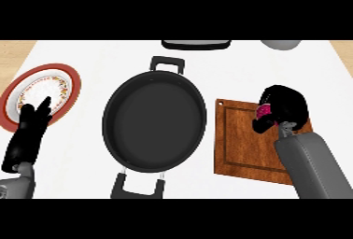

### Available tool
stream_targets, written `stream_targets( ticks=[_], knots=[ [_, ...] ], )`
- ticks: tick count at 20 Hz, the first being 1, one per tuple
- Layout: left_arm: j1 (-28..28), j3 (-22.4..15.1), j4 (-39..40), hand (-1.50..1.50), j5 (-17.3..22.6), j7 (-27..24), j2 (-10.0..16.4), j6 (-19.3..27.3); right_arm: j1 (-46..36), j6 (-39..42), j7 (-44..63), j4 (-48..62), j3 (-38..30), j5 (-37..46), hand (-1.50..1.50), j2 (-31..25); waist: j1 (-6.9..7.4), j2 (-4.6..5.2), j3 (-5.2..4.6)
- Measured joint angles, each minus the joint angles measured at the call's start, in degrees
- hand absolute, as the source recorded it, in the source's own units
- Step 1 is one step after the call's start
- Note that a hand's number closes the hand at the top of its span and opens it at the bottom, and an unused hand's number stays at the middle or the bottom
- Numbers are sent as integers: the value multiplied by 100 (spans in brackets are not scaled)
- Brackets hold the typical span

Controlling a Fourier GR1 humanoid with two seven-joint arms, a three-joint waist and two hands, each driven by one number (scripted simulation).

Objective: Pick the cupcake from the cutting board and place it in the pot

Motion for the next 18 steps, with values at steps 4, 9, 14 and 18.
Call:
stream_targets(
  ticks=[4,9,14,18],
  knots=[
    [-47,33,37,0,-44,47,-14,26,639,264,-444,-914,205,-61,150,-318,-58,-14,-2],
    [124,59,-18,0,-63,-18,-31,38,1802,447,-1302,-2323,396,-251,150,-994,-139,-36,-1],
    [141,114,-52,0,-46,-14,9,-4,2310,296,-1545,-3710,37,-563,150,-1175,-147,-39,0],
    [175,124,5,0,-36,-90,-27,-2,2347,21,-1800,-4689,-265,-936,150,-1108,-155,-41,0]
  ],
)
